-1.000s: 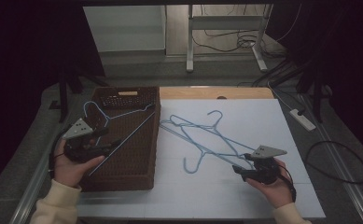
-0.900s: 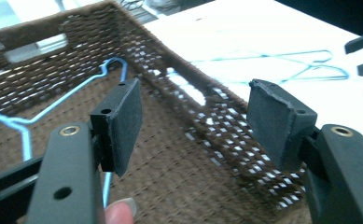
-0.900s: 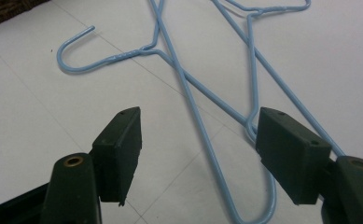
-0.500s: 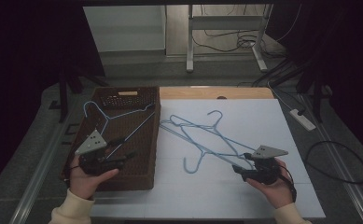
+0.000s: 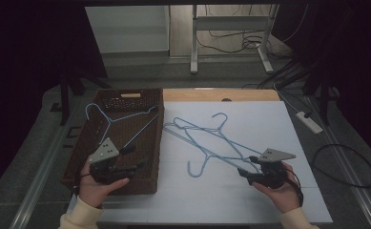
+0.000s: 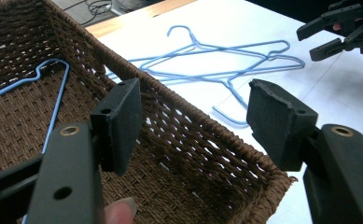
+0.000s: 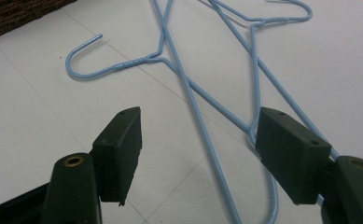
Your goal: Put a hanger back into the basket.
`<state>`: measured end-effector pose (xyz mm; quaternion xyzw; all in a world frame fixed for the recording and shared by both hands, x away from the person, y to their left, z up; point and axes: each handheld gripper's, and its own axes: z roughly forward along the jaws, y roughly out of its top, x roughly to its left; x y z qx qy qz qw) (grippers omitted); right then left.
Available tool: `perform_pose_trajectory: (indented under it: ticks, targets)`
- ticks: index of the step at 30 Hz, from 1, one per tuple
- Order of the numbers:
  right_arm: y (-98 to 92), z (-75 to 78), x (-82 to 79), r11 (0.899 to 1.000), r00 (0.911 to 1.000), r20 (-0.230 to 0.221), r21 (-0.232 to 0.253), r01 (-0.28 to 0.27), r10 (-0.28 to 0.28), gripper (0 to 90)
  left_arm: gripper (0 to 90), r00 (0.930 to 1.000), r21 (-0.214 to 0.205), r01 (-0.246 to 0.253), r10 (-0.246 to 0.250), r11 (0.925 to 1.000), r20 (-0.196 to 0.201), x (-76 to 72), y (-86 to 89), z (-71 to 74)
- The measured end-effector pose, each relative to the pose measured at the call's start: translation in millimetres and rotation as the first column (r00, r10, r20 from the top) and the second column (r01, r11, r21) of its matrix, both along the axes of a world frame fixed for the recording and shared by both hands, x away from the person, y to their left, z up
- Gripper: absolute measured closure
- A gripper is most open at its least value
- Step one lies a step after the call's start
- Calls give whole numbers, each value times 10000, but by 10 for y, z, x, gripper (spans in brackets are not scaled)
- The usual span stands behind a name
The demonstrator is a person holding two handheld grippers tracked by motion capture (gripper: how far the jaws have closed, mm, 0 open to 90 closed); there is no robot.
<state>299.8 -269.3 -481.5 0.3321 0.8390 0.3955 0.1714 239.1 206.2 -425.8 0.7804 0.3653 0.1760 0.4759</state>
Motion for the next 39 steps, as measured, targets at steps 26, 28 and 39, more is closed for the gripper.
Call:
perform_pose_trajectory:
  ticks: [26, 28, 39]
  targets:
    - [49, -11, 56, 9999, 9998, -190, -155, 35, -38, 325, 355, 9990, 204, 333, -326, 9992, -313, 49, -102, -124]
    - [52, -10, 58, 9996, 9997, -212, -268, 77, -83, 325, 355, 9987, 202, 387, -379, 9990, -343, 50, -110, -132]
    - [120, 20, 93, 9970, 9995, -103, -725, 276, -284, 344, 355, 9979, 290, 581, -572, 9979, -311, 11, -144, -128]
